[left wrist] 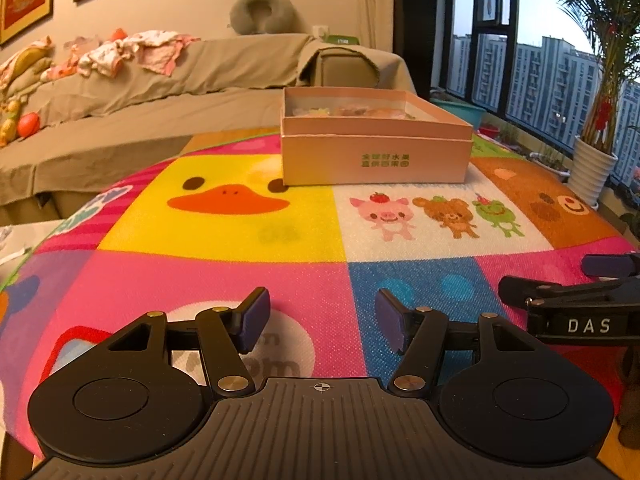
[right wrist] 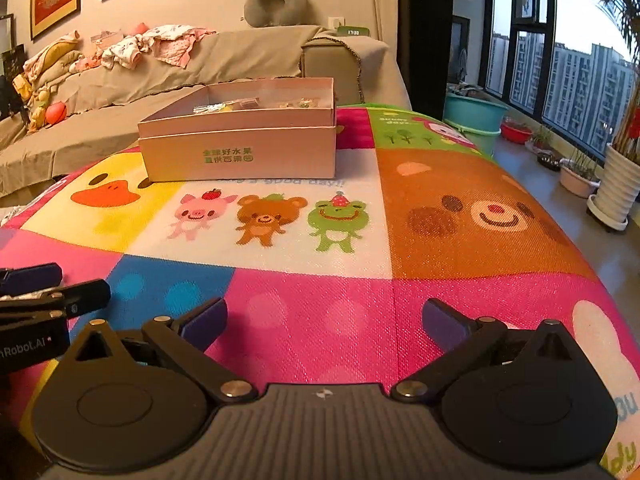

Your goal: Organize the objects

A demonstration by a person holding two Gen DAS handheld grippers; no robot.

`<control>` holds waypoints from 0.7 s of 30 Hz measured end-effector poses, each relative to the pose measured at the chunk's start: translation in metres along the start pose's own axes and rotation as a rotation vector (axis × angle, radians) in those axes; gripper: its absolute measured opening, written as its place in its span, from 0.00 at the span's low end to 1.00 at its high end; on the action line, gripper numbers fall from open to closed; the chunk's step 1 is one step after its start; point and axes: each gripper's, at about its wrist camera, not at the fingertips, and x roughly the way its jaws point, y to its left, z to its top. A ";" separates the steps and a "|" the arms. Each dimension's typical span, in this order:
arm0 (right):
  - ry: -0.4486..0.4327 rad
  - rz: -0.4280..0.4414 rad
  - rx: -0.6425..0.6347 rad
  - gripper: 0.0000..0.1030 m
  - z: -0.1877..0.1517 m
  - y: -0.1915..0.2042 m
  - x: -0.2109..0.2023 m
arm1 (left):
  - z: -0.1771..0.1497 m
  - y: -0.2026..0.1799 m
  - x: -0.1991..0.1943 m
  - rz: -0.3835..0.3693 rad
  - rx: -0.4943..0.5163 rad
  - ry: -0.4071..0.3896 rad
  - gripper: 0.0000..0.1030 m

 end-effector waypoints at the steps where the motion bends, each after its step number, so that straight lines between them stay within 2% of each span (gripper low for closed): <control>1: -0.002 -0.001 -0.005 1.00 0.000 0.001 0.000 | 0.001 -0.002 0.000 0.007 0.006 0.003 0.61; 9: 0.034 -0.009 0.002 1.00 0.010 0.004 0.008 | 0.004 -0.009 0.006 -0.010 0.005 0.008 0.65; 14: 0.000 -0.017 -0.004 1.00 0.004 0.007 0.007 | 0.004 -0.011 0.009 0.002 0.001 0.002 0.66; 21: 0.001 -0.011 0.006 1.00 0.005 0.005 0.007 | 0.004 -0.007 0.008 0.001 -0.024 0.000 0.64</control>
